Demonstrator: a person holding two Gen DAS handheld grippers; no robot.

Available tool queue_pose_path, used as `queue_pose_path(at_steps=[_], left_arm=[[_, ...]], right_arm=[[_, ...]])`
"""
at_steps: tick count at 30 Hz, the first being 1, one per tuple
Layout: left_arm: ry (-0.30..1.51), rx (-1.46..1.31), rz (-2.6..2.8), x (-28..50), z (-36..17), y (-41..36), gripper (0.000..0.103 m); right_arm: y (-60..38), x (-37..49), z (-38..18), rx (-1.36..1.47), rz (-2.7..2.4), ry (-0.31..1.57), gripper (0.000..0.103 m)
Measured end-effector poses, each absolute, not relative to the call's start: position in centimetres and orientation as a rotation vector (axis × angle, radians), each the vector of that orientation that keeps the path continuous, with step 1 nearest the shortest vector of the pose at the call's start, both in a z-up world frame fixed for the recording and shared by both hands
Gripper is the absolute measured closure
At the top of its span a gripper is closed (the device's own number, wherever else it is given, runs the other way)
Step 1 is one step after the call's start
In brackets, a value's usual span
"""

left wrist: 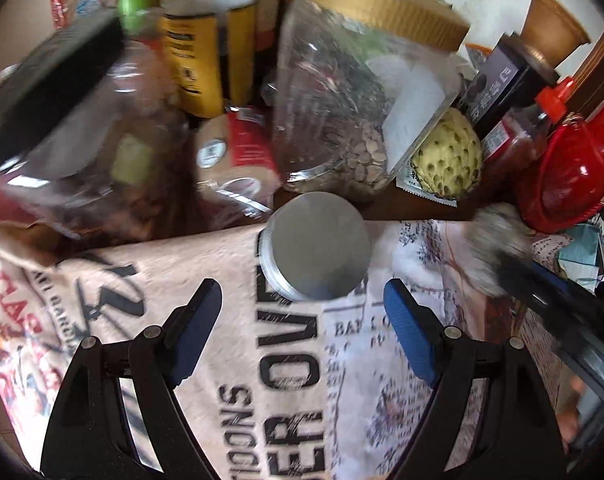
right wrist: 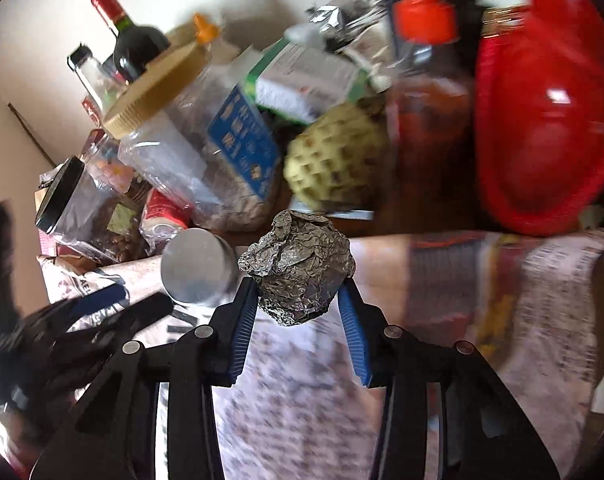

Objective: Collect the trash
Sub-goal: 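Grasp silver round lid with left gripper while right gripper grasps crumpled foil ball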

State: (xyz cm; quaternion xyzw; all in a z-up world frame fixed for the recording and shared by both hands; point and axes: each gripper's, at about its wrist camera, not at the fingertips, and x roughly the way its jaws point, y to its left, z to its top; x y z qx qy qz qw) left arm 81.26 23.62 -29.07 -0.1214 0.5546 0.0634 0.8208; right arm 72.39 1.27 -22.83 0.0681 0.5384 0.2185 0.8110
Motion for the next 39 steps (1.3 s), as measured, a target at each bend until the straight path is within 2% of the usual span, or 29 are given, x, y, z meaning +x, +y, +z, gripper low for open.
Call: queue_pose_path(at_steps=[12,14,18,26,39], left_arm=[[1.239,-0.176,0.216,85.2,-32.7,21.6,0.021],[1.233,-0.17,0.231,85.2,-32.7,21.5,0.029],[1.198,-0.156,0.25,84.6,-31.7,20.2,0.029],[1.108,-0.169,0.203,80.0,-25.1,16.3,0.029],[0.809,-0.236,0.27,65.0,-10.8,8.2,0.029]], right_arm=[[-4.0,71.2,-20.4,0.138,0.372,1.136,0.065],[-4.4,71.0,-20.1,0.152,0.368,1.13,0.065],[-5.6,70.2,-19.0,0.165,0.372,1.108,0.065],[-8.2,67.8,-15.1,0.162,0.426,1.029,0.065],[-14.0,59.8,-6.6,0.086,0.588,0.837,0.065]])
